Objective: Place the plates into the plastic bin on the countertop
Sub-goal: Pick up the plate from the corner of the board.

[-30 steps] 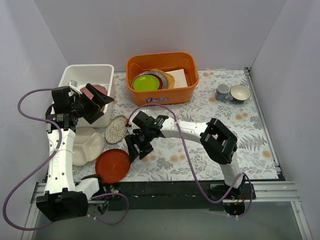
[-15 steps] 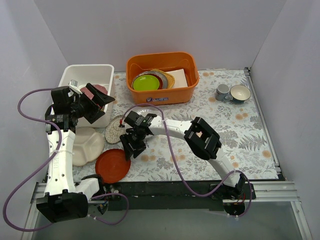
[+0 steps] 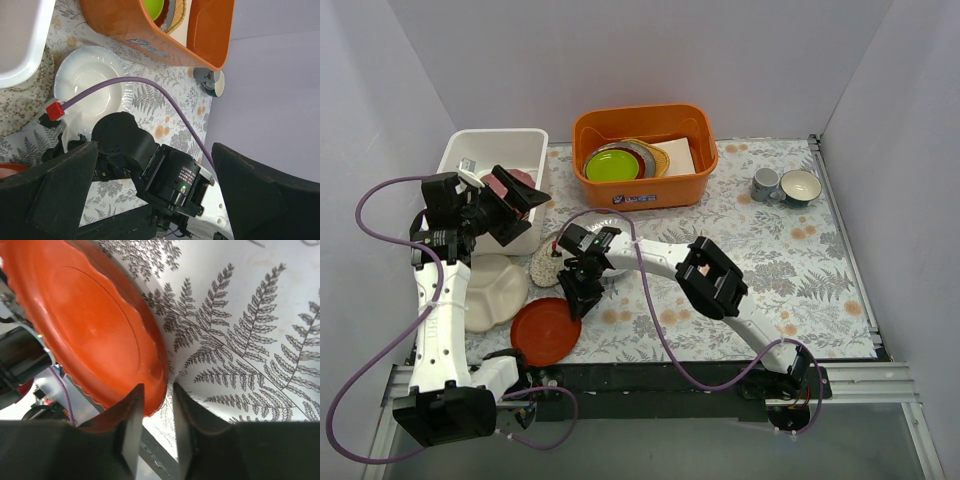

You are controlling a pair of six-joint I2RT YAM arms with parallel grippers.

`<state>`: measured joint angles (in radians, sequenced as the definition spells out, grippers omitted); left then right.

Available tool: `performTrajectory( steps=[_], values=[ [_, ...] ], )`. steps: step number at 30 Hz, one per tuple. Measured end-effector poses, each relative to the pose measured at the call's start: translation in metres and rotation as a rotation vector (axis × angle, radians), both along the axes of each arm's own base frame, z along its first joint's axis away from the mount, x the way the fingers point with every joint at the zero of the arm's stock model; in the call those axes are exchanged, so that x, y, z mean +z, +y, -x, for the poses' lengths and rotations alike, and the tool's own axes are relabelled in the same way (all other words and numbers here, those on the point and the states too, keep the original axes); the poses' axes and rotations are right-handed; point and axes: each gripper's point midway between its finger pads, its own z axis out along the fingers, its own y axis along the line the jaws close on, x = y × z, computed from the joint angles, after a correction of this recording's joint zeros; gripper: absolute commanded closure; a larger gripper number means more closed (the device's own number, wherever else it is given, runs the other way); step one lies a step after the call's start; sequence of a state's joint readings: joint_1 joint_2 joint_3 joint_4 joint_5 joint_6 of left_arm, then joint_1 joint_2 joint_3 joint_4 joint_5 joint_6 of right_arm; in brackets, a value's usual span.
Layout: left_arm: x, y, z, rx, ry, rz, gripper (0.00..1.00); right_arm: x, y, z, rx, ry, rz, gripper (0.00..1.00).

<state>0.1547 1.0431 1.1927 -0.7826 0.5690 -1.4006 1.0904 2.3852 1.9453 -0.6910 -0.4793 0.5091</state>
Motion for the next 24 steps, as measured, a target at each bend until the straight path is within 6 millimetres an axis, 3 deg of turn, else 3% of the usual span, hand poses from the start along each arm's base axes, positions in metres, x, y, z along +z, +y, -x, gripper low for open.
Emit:
performTrajectory(
  steps=[6,15,24],
  values=[
    [0.002,-0.002,0.001,-0.004,-0.005,0.009,0.02,-0.007,-0.006,0.002,0.008,-0.021,0.046,0.98],
    [0.002,-0.003,0.003,-0.009,-0.007,0.018,0.02,-0.008,-0.018,0.001,0.018,-0.052,0.082,0.99],
    [-0.005,-0.001,0.006,0.000,0.018,0.005,0.04,-0.003,-0.038,-0.012,0.009,-0.165,0.153,0.99]
  ],
)
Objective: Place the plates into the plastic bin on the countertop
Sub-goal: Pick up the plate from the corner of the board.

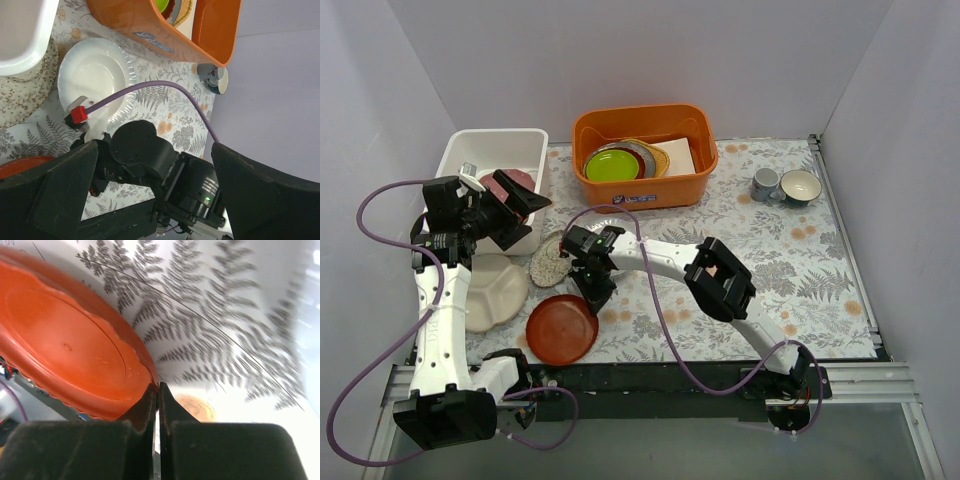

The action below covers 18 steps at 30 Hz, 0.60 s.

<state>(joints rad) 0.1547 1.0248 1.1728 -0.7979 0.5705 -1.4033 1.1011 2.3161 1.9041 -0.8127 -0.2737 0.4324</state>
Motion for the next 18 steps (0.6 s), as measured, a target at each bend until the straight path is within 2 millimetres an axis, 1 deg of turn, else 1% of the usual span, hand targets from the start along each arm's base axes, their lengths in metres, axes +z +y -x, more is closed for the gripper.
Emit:
performTrajectory(
  steps=[3,7,13,18],
  values=[
    [-0.003,0.001,0.002,0.002,0.011,-0.007,0.05,0.011,-0.004,-0.007,-0.005,-0.047,0.001,0.99],
    [-0.005,0.001,0.003,0.003,0.023,-0.012,0.05,0.031,-0.005,-0.017,-0.017,-0.101,-0.027,0.99],
    [-0.011,0.001,0.007,0.000,0.041,-0.012,0.05,0.063,-0.012,-0.029,-0.046,-0.160,-0.060,0.99],
    [-0.017,-0.001,0.013,-0.008,0.052,-0.015,0.05,0.084,-0.026,-0.039,-0.083,-0.172,-0.082,0.99]
  ],
)
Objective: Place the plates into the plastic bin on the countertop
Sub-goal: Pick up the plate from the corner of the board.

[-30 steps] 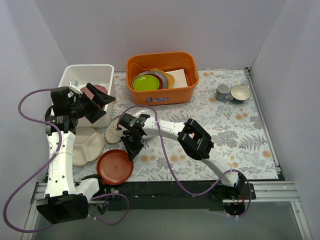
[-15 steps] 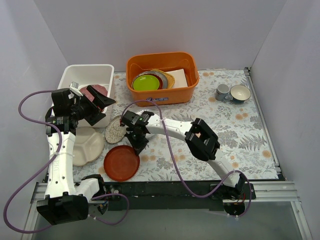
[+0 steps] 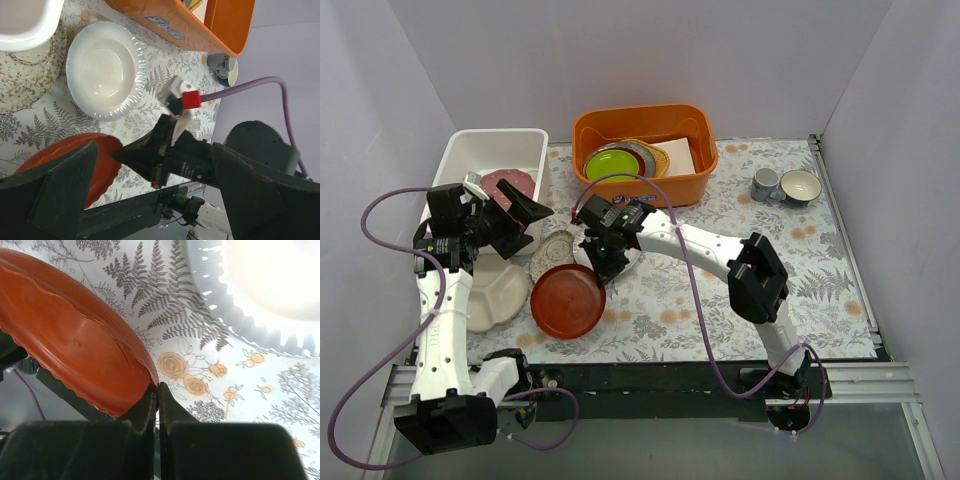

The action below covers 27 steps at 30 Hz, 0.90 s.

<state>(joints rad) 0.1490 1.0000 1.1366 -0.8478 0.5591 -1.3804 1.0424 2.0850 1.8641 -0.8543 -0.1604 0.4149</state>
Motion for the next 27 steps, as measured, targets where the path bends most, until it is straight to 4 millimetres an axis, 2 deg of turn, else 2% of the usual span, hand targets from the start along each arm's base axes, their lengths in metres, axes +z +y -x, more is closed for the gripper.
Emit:
performTrajectory(
  steps=[8,16,24,27],
  values=[
    [-0.007,-0.003,0.005,-0.011,0.019,0.000,0.06,0.036,-0.033,-0.037,-0.121,-0.016,-0.064,0.99],
    [-0.017,-0.013,0.010,-0.061,0.027,0.010,0.09,0.069,-0.067,-0.060,-0.243,0.009,-0.190,0.99],
    [-0.030,-0.028,0.022,-0.127,0.049,0.048,0.15,0.092,-0.061,-0.064,-0.255,0.010,-0.286,0.99],
    [-0.027,-0.033,0.023,-0.153,0.035,0.056,0.23,0.097,-0.058,-0.065,-0.253,0.009,-0.311,0.99]
  ],
)
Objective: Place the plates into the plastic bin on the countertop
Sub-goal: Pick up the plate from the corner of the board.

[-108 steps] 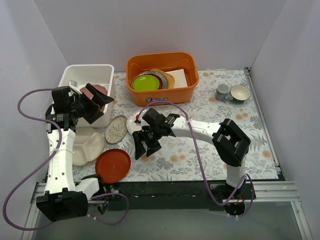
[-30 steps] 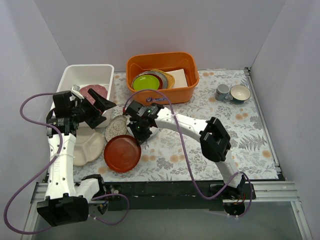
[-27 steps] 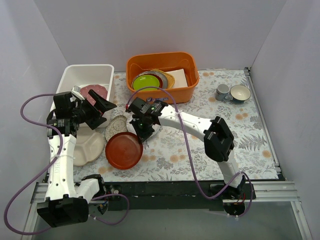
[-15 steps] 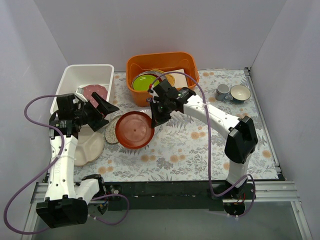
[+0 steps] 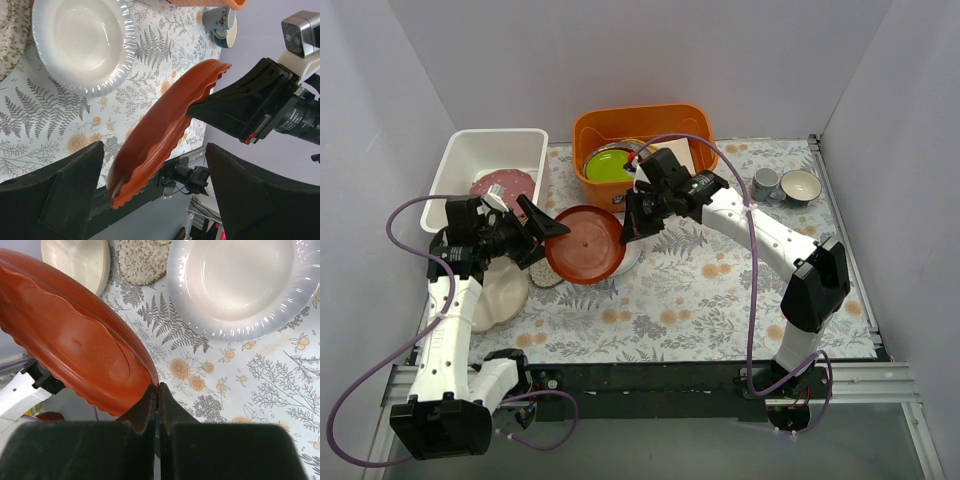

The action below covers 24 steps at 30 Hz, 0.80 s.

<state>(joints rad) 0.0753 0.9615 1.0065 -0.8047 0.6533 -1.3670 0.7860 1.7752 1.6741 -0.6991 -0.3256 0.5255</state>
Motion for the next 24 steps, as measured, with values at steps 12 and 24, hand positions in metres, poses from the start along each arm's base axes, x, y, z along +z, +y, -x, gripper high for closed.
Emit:
performTrajectory(
  steps=[12,24],
  values=[
    [-0.009,-0.008,0.005,-0.045,0.007,0.022,0.92,0.017,-0.001,-0.003,-0.015,-0.017,-0.064,0.99],
    [-0.008,-0.011,0.008,-0.063,0.005,0.034,1.00,0.014,-0.004,-0.006,-0.025,0.001,-0.089,0.46]
  ],
)
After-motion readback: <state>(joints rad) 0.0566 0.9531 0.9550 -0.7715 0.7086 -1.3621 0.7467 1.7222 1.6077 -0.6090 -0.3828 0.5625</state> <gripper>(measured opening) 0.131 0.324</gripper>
